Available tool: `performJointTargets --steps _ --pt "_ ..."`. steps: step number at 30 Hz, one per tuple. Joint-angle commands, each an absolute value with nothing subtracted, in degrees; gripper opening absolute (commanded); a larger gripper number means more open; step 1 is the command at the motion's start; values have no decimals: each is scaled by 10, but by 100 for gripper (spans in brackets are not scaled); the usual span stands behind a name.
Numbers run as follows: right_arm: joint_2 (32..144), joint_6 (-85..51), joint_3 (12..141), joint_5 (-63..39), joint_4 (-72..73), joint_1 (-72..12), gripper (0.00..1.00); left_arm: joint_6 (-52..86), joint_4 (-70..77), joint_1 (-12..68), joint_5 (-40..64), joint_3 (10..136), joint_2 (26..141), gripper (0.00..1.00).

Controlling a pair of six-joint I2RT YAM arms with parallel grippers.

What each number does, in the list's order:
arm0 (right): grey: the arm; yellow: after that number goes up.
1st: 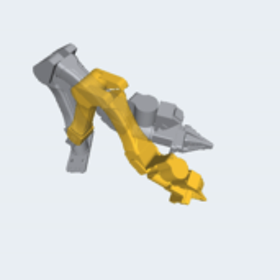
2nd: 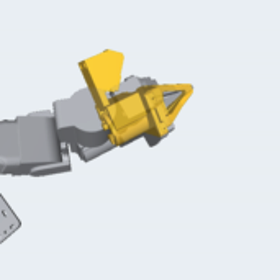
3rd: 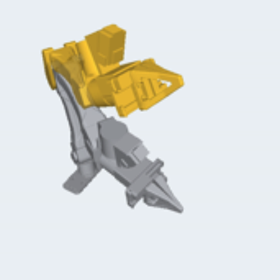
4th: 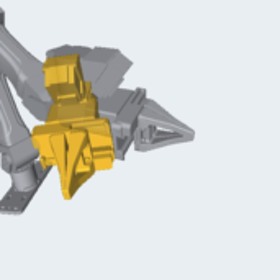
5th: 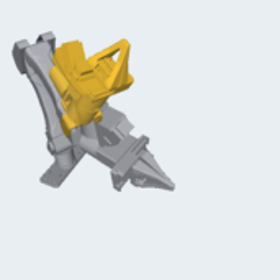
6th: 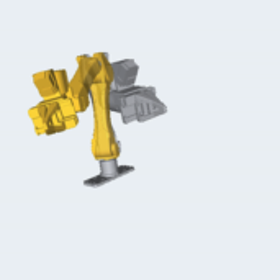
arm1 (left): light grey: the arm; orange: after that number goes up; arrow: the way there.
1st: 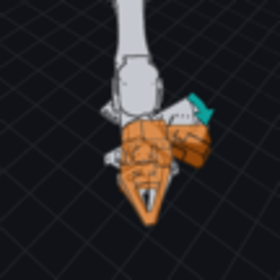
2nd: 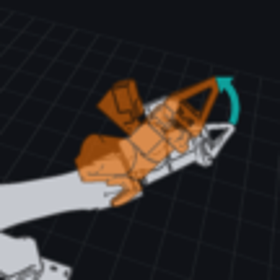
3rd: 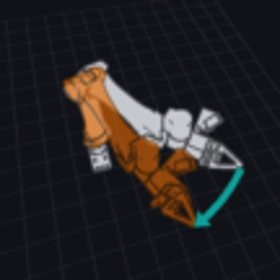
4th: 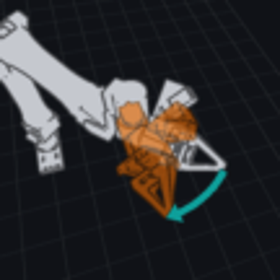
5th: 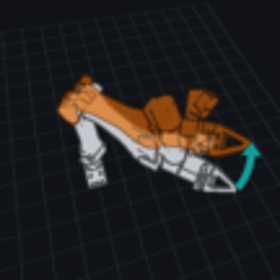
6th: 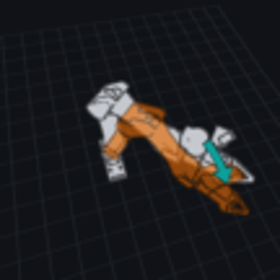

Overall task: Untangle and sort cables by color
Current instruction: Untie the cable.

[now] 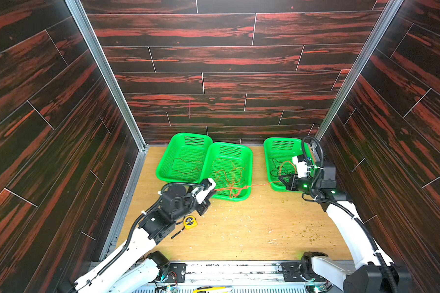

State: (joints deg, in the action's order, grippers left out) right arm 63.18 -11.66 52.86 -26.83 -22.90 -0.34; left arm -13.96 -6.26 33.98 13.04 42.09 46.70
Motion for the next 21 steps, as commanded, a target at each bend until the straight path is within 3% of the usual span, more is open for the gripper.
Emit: performJointTargets --steps 1,17,21 --pt "626 -81 519 -126 -249 64 0 -146 -92 300 51 426 416 0" --pt "625 -62 511 -75 -254 171 0 -153 -137 213 43 432 362 0" --pt "605 -61 499 -183 -215 168 0 -141 -118 205 94 428 373 0"
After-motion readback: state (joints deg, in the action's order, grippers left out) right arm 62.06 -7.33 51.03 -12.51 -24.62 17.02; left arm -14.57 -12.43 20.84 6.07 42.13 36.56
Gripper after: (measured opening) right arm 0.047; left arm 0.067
